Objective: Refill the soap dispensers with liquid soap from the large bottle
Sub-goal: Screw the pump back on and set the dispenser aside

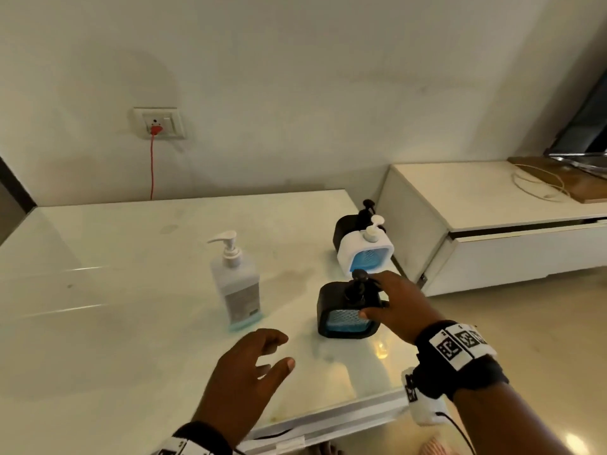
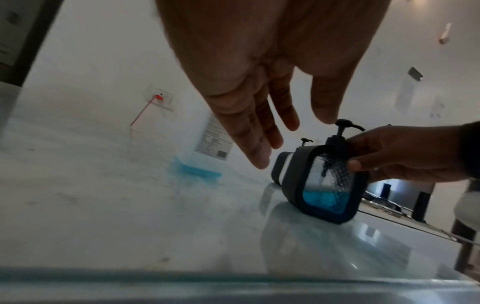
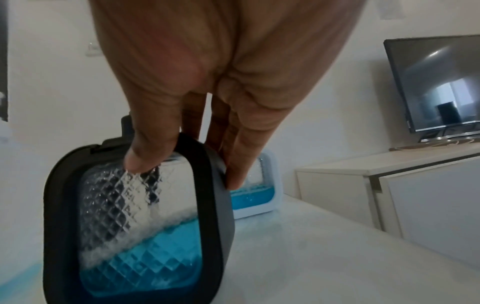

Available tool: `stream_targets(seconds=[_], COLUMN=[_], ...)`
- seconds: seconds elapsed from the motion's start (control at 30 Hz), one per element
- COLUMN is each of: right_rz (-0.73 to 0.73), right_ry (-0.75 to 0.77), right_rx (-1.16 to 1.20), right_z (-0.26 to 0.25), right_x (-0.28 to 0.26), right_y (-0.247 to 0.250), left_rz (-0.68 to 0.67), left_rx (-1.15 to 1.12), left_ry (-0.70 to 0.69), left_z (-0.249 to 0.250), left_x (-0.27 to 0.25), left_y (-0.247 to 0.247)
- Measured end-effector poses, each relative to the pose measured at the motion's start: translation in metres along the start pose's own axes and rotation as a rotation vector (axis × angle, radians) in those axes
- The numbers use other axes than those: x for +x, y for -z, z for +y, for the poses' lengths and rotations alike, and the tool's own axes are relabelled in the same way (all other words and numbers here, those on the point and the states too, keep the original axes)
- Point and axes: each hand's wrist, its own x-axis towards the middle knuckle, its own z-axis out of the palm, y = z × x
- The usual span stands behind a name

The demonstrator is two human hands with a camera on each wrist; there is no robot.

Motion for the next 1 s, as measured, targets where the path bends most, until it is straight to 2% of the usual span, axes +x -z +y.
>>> stream_targets(seconds=[0.27, 0.4, 0.57, 0.8, 1.0], right_rz=[0.102, 0.162, 0.215, 0.306, 0.394], right_ry=[0.0, -0.035, -0.046, -0.107, -0.182], right_rx=[-0.123, -0.029, -0.014, 0.029, 0.143], right_z=[0.038, 0.057, 0.071, 0.082, 0.092], right_x=[0.045, 0.055, 0.067, 0.082, 0.056], right_y=[0.035, 0.033, 0.026, 0.027, 0.019], left_rz=[-0.189, -0.265, -0.231, -0.22, -0.311], left_rx=[0.144, 0.159, 0.1, 0.125, 0.212], left_ry=[0.174, 0.246, 0.243, 0.262, 0.255], left_z=[0.051, 0.069, 0.066, 0.081, 0.079], left_x=[0.092, 0.123, 0.143, 0.161, 0.144], left_y=[-0.078, -0.115, -0.146, -0.158, -0.127])
